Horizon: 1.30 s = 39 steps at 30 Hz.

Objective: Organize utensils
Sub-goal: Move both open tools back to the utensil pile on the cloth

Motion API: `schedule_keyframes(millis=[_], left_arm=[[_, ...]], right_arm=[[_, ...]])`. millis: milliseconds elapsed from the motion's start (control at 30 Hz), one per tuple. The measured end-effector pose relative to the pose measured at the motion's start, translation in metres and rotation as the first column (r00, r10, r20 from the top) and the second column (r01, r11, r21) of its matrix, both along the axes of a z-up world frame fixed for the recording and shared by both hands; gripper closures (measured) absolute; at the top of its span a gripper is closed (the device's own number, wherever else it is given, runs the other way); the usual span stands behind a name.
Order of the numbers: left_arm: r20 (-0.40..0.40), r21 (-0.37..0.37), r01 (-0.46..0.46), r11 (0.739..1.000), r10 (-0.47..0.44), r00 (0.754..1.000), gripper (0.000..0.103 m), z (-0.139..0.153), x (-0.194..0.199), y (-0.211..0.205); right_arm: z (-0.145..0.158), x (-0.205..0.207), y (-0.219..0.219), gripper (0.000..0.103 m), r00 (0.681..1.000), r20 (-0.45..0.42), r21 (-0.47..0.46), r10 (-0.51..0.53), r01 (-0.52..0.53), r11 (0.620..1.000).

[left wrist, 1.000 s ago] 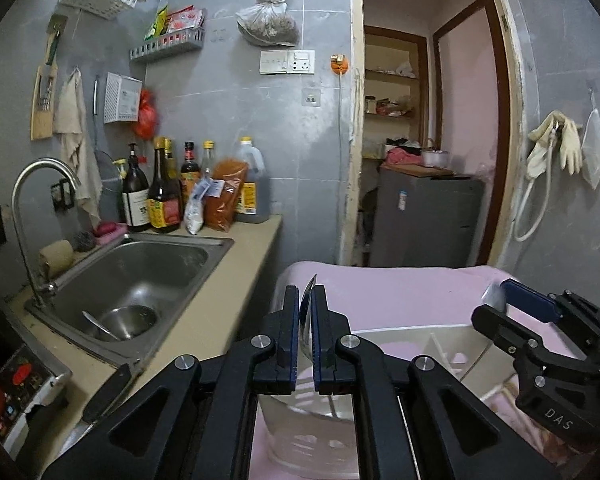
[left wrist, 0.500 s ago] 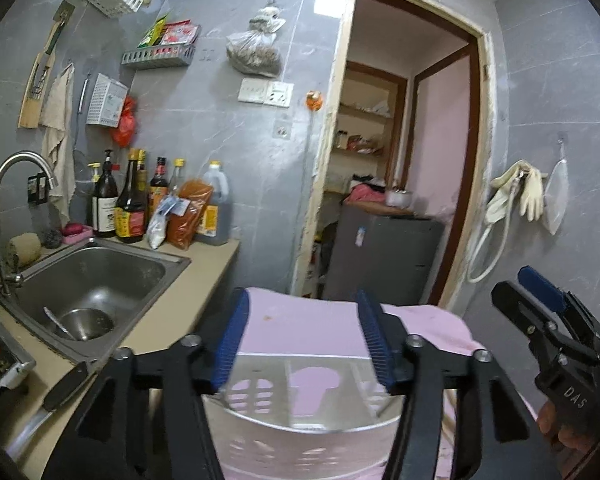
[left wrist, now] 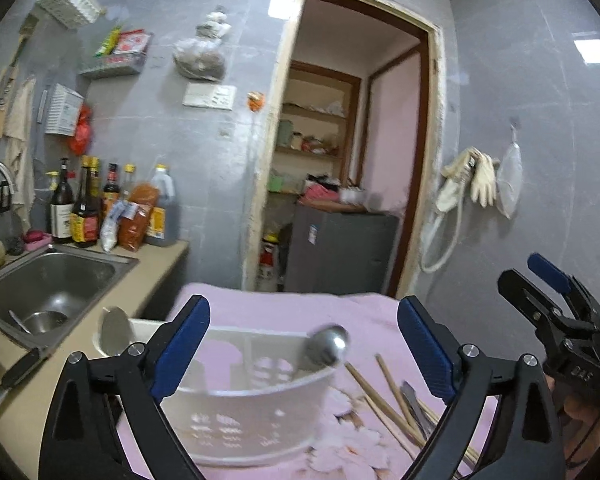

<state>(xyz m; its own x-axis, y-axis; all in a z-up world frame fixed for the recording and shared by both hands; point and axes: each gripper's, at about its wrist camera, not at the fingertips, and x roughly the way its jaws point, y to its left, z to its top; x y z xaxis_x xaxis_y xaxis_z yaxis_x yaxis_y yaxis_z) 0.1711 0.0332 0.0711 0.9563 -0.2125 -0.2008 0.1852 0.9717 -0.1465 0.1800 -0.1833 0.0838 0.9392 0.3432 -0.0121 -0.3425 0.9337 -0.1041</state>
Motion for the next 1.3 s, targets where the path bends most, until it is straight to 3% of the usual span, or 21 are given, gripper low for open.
schedule_keyframes(millis=[333,567,833,933,1100,1200,1300], left_arm=[[-0.148,0.071,0.102,0.992,-0.090,0.985,0.011,-0.032,0.006,-0.045],[-0.298,0.063,0.169,0.984,-0.143,0.944,0.011,-0.060,0.008,-0.068],[-0.430,0.086,0.229,0.970,-0.172,0.886,0.012,-0.086,0.018,-0.090],[-0.473,0.082,0.240,0.967,-0.174,0.864,0.019,-0.095,0.024,-0.093],[-0.539,0.087,0.265,0.960,-0.179,0.823,0.031,-0.107,0.040,-0.100],[-0.584,0.067,0.280,0.958,-0.190,0.789,0.041,-0.114,0.052,-0.102],[-0.624,0.039,0.294,0.955,-0.207,0.754,0.058,-0.120,0.062,-0.104]], right_arm=[[-0.030,0.004,-0.039,0.000,0.986,-0.153,-0.087,-0.067,0.055,0.995],[-0.059,0.013,-0.052,0.002,0.944,-0.310,-0.165,-0.116,0.067,0.984],[-0.088,0.028,-0.067,0.027,0.860,-0.503,-0.153,-0.087,0.011,0.988],[-0.095,0.033,-0.069,0.037,0.829,-0.554,-0.148,-0.070,-0.015,0.989],[-0.105,0.035,-0.067,0.043,0.793,-0.608,-0.148,-0.037,-0.068,0.987],[-0.109,0.036,-0.064,0.051,0.779,-0.626,-0.156,-0.027,-0.091,0.984],[-0.113,0.039,-0.061,0.056,0.763,-0.647,-0.162,-0.020,-0.111,0.980]])
